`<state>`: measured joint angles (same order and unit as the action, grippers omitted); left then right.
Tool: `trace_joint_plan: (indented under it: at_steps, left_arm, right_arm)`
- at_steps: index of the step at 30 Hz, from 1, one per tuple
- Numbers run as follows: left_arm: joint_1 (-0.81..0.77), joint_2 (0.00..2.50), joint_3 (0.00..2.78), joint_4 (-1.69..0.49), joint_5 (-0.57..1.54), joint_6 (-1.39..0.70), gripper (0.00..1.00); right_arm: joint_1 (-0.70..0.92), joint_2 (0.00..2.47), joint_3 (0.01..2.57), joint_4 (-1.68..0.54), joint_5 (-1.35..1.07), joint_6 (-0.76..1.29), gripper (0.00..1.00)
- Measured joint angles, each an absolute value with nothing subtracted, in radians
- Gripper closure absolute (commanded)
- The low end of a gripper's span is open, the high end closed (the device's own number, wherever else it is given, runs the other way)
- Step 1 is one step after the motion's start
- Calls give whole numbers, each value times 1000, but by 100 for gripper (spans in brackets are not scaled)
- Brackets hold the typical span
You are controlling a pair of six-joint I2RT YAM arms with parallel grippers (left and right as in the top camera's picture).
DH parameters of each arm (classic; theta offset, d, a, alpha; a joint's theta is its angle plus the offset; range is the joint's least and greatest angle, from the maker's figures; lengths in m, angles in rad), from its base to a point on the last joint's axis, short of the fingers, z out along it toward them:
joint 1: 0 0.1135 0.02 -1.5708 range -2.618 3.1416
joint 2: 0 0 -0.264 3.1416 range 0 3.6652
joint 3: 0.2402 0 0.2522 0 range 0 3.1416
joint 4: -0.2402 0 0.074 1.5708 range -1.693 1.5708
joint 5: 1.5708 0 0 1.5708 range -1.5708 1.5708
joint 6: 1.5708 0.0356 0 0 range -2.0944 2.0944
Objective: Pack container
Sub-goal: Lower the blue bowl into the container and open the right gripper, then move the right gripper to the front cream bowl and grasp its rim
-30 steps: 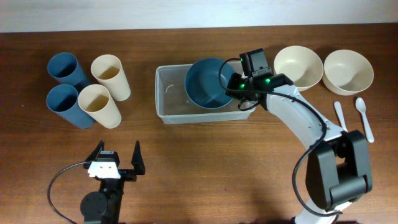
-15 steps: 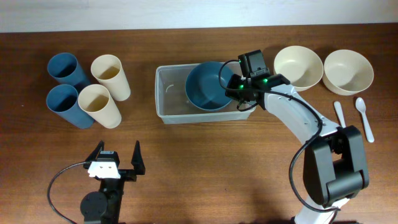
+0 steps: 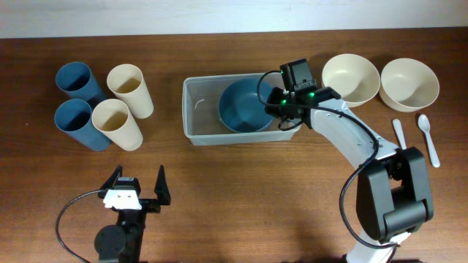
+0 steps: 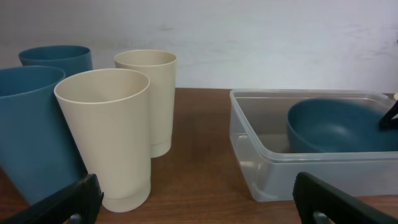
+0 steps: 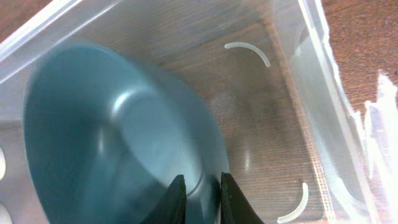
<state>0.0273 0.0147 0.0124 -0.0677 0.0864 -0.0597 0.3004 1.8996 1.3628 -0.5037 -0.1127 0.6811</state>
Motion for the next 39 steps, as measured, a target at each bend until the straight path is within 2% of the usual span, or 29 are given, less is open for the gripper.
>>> trace_joint_plan:
  at_steps: [7,13,16,21,23,26,31,33,39]
  left_arm:
    - [27,15,12,-68,86,-60,0]
    - [27,15,12,-68,86,-60,0]
    - [27,15,12,-68,86,-60,0]
    - [27,15,12,-68,86,-60,0]
    - [27,14,12,-68,86,-60,0]
    - [27,15,12,-68,86,-60,0]
    - [27,15,12,-68,86,-60,0]
    - [27,15,12,-68,86,-60,0]
    - [27,15,12,-68,86,-60,0]
  right_arm:
    - [300,1900,1364,-504,-113,682,81]
    - [300,1900,1382,-521,-118,682,84]
    - [293,1902,1472,-617,-121,667,77]
    - [257,1908,1742,-900,-124,599,63]
    - [224,1908,1844,-991,-125,580,51]
    - [138,1906,1948,-1098,-129,564,24]
    - [-73,1909,1969,-1168,-131,566,18]
    - [-145,1909,1954,-1166,-133,573,11]
    - [-213,1910,1842,-1060,-141,643,11]
